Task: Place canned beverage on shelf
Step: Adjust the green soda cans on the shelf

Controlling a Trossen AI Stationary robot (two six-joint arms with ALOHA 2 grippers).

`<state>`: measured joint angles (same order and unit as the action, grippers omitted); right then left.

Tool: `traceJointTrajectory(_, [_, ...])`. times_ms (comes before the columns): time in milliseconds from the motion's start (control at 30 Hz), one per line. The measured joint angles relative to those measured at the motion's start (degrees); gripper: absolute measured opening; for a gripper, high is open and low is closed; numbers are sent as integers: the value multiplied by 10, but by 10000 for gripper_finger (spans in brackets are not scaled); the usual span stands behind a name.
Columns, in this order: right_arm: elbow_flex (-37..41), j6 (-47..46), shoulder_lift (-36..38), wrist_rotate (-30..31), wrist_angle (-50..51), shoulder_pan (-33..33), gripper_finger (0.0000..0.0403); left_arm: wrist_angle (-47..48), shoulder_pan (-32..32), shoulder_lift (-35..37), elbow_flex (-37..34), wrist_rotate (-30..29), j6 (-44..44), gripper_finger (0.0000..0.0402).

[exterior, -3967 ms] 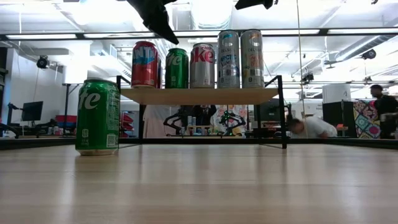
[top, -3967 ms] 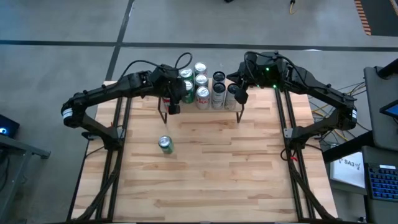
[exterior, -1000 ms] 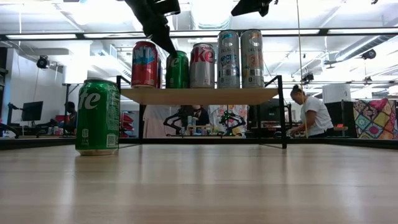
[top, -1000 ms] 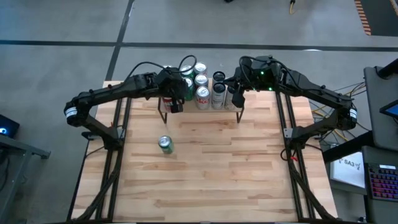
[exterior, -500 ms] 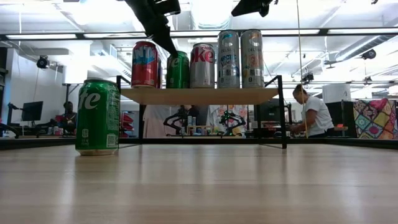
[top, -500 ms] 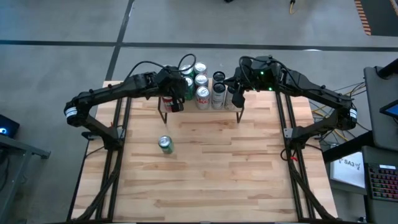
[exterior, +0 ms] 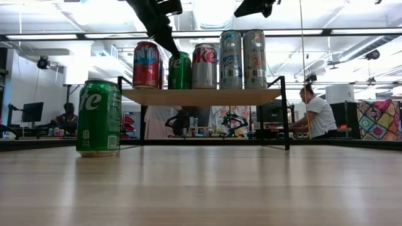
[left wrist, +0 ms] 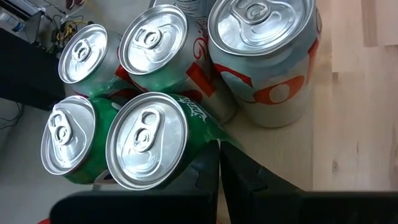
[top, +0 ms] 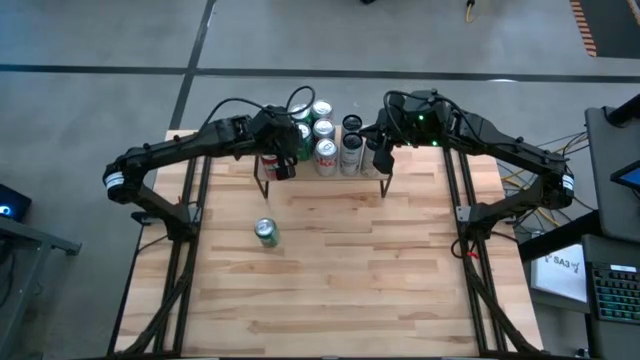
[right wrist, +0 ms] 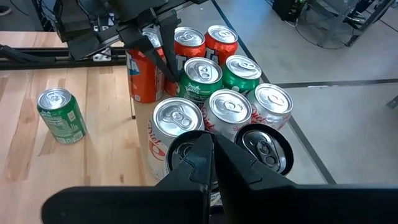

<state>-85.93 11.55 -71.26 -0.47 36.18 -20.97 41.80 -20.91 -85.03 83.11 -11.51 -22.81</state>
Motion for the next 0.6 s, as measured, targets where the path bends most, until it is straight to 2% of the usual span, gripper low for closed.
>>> traceJointTrajectory(133, [0, 0, 0, 0, 0, 0, 9, 5, 4, 2, 0, 4, -3, 0])
traceJointTrajectory(233, [0, 0, 0, 0, 0, 0, 9, 18, 6, 7, 1, 44, -6, 0])
traceJointTrajectory(333, [0, 0, 0, 0, 0, 0, 9, 22, 6, 3, -4, 53, -6, 0])
traceJointTrajectory(467, [0, 0, 0, 0, 0, 0, 9, 16, 5, -12, -4, 51, -6, 0])
traceJointTrajectory(600, [0, 0, 0, 0, 0, 0, 9, 12, 6, -23, -4, 9, -7, 0])
